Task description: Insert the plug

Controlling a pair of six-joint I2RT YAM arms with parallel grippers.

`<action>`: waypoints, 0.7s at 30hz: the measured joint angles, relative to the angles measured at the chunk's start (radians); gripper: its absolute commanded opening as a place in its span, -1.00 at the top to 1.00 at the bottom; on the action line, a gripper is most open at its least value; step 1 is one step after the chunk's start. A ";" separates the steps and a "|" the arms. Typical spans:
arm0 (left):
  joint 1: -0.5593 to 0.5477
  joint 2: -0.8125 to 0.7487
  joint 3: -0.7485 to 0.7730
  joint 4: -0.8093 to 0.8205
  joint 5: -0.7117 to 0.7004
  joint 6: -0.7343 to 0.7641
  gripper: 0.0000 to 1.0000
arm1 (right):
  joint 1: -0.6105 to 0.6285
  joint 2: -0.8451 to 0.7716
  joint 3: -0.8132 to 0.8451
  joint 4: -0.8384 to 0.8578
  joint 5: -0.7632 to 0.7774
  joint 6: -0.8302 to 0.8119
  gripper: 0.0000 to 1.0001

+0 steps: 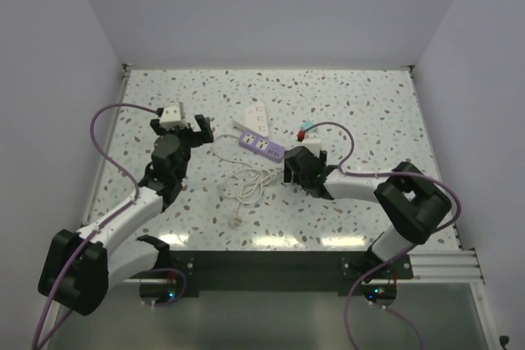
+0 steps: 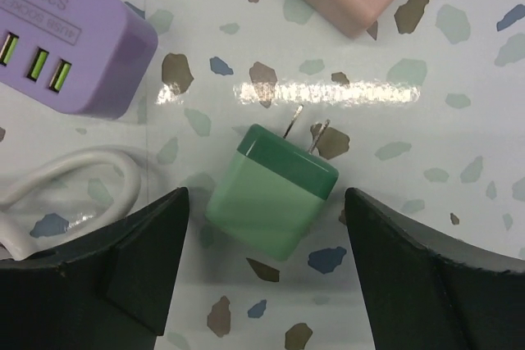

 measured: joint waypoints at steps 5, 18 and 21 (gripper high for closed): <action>0.000 -0.001 0.000 -0.004 0.000 0.000 -1.00 | 0.000 0.056 0.047 0.023 0.018 -0.001 -0.44; 0.000 -0.001 0.000 -0.008 0.061 0.008 -1.00 | 0.001 0.056 0.054 0.031 0.019 -0.072 0.21; 0.000 0.011 0.006 -0.008 0.155 0.012 -1.00 | 0.001 -0.012 0.027 0.024 -0.015 -0.167 0.14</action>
